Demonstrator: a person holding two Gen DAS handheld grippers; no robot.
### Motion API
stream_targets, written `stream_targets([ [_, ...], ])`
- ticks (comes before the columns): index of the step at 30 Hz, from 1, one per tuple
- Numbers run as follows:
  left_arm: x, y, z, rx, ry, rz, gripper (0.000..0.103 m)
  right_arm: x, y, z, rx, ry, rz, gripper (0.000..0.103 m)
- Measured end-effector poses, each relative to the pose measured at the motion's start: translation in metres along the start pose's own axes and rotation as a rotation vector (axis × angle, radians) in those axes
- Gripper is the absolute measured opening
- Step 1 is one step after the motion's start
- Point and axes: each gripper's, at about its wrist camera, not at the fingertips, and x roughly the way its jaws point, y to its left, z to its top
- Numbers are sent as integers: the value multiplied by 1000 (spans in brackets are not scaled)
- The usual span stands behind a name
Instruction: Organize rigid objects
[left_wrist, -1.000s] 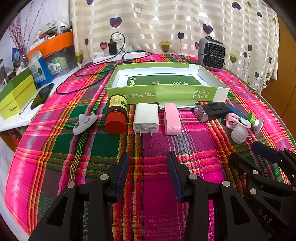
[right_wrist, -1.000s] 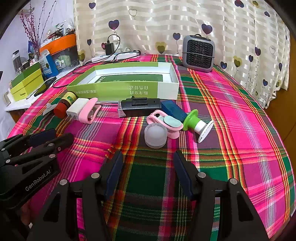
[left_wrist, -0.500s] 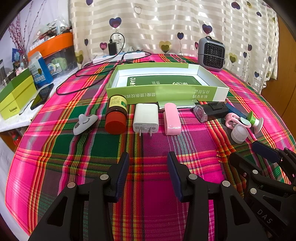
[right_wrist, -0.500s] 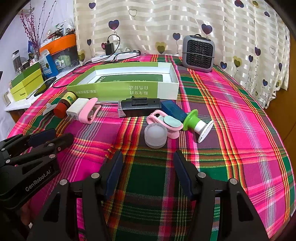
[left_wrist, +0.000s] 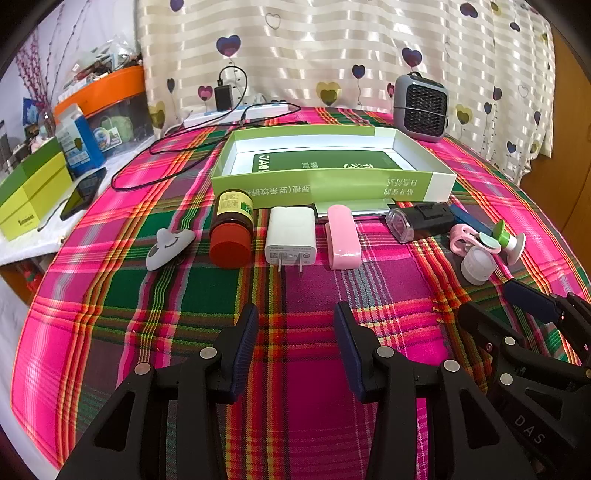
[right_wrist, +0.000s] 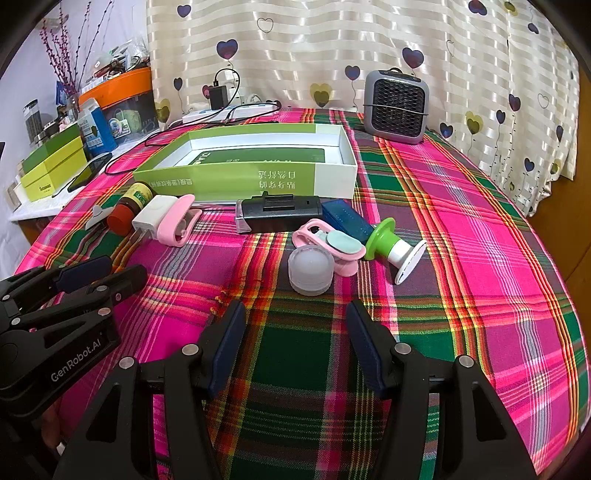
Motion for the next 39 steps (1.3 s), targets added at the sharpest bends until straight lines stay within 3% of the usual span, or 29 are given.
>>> stream_targets([
  [8,-2,-2,3,32,2,-8,40,1,-1,2,-10,13,17,57],
  [15,-1,6,12,68,29,-87,40,-3,-24,6,58,0,26,57],
  [26,1,6,10,95,20,-107,40,2,-25,14,73,6,55,57],
  [35,-1,26,16,41,21,-162,40,16,-16,25,50,60,77,57],
  [39,1,48,24,-4,6,-117,40,20,-16,27,53,63,79,57],
])
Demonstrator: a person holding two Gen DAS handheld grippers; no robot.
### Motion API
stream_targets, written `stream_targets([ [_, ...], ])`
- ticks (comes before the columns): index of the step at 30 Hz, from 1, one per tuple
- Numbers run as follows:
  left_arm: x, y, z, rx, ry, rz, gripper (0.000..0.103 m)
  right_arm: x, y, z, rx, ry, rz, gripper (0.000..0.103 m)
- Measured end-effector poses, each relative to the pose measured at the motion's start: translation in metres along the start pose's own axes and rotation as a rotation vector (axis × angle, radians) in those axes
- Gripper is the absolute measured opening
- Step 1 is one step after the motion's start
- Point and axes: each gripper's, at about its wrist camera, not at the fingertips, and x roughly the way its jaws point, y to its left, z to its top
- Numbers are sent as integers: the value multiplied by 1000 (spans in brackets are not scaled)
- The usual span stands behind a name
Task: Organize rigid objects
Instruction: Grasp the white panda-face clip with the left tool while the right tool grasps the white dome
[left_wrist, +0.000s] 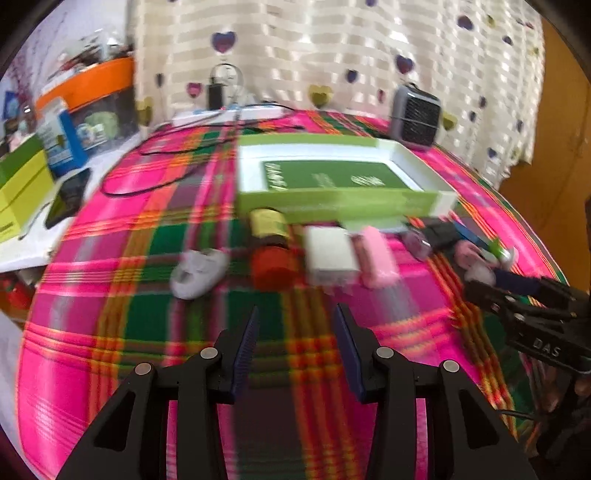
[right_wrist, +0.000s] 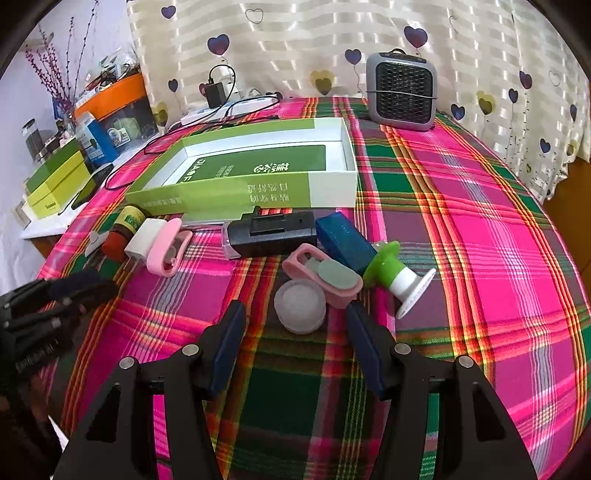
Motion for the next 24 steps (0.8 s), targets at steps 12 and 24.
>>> stream_targets([
  [12,5,63,18,-167,-17,-11,40,3,1,3,-12,-5,-29,47],
  [24,21,62,33,-35,19,7,42,4,1,5,-18,-6,-22,30],
])
